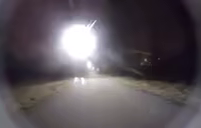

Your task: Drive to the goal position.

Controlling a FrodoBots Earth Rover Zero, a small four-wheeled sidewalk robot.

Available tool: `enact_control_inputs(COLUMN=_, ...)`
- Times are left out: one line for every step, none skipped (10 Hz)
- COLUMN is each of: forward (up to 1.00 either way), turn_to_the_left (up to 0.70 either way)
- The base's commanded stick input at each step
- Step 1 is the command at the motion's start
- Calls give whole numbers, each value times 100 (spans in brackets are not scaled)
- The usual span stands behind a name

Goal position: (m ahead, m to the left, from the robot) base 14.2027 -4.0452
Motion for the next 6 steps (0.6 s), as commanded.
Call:
enact_control_inputs(forward=100, turn_to_the_left=11)
enact_control_inputs(forward=100, turn_to_the_left=7)
enact_control_inputs(forward=100, turn_to_the_left=4)
enact_control_inputs(forward=100, turn_to_the_left=4)
enact_control_inputs(forward=100, turn_to_the_left=4)
enact_control_inputs(forward=100, turn_to_the_left=4)
